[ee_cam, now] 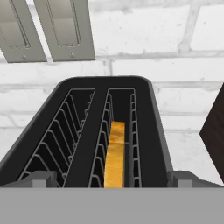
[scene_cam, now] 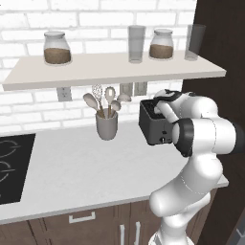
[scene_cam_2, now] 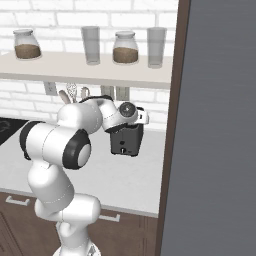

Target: Start the toaster. Once the lever pops up, take the bread to the plate on the dining counter.

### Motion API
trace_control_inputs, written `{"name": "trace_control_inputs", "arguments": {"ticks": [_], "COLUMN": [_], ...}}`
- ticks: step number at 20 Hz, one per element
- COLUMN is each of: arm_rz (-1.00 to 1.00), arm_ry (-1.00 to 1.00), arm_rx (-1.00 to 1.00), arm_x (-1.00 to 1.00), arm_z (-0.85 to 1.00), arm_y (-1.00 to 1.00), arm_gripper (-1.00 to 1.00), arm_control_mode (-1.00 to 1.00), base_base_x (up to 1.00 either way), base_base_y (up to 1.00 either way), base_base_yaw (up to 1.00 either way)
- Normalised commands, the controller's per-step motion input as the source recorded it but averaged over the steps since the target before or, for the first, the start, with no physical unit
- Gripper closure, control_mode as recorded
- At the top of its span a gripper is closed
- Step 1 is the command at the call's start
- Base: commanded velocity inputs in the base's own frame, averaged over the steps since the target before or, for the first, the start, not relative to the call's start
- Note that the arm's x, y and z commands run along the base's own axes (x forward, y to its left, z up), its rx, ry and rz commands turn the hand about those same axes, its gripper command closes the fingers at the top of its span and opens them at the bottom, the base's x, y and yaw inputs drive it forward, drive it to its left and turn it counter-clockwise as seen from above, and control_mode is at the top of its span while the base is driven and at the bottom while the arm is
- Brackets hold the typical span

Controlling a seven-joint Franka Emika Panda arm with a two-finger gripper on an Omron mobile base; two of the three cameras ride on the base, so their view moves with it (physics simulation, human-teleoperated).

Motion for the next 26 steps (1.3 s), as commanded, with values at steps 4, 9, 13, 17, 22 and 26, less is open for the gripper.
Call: {"name": "trace_control_inputs", "arguments": {"ticks": [4, 9, 13, 17, 22, 26], "arm_rz": [0.0, 0.0, 0.0, 0.0, 0.0, 0.0], "arm_ry": [0.0, 0.0, 0.0, 0.0, 0.0, 0.0], "arm_rx": [0.0, 0.0, 0.0, 0.0, 0.0, 0.0], "arm_x": [0.0, 0.0, 0.0, 0.0, 0.0, 0.0], "arm_z": [0.0, 0.0, 0.0, 0.0, 0.0, 0.0], "arm_y": [0.0, 0.0, 0.0, 0.0, 0.0, 0.0], "arm_gripper": [-1.0, -1.0, -1.0, -1.0, -1.0, -1.0], "arm_control_mode": [-1.0, -1.0, -1.0, -1.0, -1.0, -1.0], "base_base_x": [0.0, 0.0, 0.0, 0.0, 0.0, 0.0], "base_base_y": [0.0, 0.0, 0.0, 0.0, 0.0, 0.0], "base_base_yaw": [0.0, 0.0, 0.0, 0.0, 0.0, 0.0]}}
